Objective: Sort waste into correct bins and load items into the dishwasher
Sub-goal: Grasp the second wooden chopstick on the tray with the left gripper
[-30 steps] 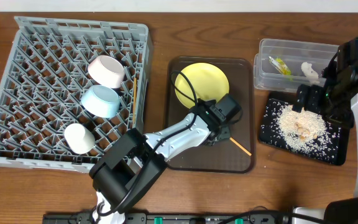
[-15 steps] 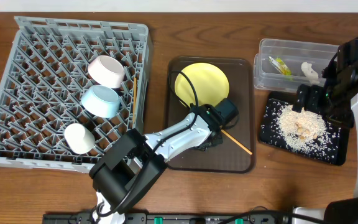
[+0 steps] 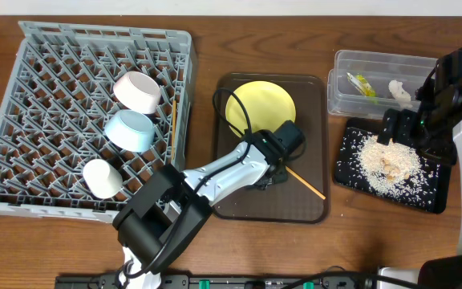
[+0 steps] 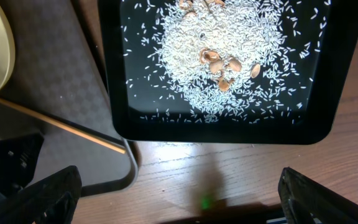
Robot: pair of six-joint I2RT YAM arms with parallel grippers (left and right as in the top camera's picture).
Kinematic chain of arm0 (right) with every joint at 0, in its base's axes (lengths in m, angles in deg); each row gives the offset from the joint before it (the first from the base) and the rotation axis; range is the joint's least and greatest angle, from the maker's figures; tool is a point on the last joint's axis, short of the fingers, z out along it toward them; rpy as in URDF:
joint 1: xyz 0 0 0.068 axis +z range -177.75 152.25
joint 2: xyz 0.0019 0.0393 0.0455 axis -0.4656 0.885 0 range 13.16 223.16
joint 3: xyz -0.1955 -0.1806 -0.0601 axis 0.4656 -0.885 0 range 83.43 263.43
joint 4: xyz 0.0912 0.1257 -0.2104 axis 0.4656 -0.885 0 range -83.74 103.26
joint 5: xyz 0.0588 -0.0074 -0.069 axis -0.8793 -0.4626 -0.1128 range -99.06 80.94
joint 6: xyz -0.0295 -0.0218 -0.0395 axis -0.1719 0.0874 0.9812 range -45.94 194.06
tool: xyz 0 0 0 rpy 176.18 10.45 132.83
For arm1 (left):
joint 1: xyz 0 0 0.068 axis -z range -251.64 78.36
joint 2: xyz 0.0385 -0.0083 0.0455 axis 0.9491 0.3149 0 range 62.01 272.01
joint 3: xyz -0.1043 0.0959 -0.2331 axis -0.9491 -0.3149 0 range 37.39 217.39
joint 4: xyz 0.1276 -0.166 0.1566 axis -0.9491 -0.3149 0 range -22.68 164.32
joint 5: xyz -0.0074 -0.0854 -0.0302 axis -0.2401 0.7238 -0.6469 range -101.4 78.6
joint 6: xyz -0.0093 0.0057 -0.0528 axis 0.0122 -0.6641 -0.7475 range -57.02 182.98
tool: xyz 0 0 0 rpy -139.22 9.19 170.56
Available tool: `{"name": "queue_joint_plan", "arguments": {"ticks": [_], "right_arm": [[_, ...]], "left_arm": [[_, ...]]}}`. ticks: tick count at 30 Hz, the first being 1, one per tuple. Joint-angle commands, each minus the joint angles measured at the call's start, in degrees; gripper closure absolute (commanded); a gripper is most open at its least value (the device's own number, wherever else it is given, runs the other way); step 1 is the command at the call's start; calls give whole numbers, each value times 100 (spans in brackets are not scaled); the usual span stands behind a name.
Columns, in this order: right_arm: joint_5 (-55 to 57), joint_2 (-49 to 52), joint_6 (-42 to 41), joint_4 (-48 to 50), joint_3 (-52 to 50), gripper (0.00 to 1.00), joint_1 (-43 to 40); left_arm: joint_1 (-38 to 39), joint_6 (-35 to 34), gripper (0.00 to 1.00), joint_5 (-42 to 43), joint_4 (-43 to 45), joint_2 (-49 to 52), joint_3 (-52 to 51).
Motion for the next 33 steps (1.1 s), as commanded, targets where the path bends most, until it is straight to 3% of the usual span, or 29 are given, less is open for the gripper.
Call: {"name": "queue_joint_plan", "arguments": {"ticks": [1, 7, 15, 24, 33], "right_arm": [[-7, -44, -20, -2, 81, 1, -13], [-7, -44, -20, -4, 81, 1, -13], [-7, -44, -20, -4, 81, 1, -13], [-11, -44, -22, -2, 81, 1, -13], [-96, -44, -15, 0, 81, 1, -13]], "left_arm": [[-4, 94, 43, 31, 269, -205, 164], [72, -382, 43, 2, 868, -20, 164], [70, -1381, 42, -343, 1025, 76, 164], [72, -1447, 41, -341, 1174, 474, 164], [70, -1399, 41, -658, -7, 765, 162]]}}
